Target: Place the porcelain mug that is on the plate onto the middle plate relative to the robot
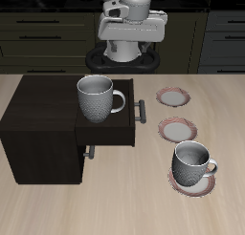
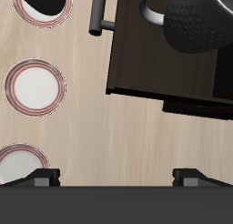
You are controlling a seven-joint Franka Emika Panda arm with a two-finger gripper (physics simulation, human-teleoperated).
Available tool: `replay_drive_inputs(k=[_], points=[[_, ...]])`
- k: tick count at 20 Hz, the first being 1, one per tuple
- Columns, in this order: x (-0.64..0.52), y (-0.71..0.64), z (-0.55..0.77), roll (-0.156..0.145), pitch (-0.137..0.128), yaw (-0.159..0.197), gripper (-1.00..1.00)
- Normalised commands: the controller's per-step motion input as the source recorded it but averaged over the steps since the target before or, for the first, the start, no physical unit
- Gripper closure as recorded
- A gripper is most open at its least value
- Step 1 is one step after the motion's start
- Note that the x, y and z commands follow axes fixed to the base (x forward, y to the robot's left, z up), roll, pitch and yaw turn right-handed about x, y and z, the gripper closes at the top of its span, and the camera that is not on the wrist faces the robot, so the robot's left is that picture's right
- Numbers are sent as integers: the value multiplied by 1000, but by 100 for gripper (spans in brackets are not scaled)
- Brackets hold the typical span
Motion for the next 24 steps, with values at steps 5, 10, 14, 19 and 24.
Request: replay_drive_inputs(k=[5, 10, 14, 19, 24], points=[[278, 461, 44, 8, 4, -29, -100], [379, 656, 37, 20, -8, -18, -100], [329, 378, -54, 39, 20, -14, -100], [384, 308, -85, 45, 19, -3, -100], [319, 128, 9, 9, 21, -29, -100]])
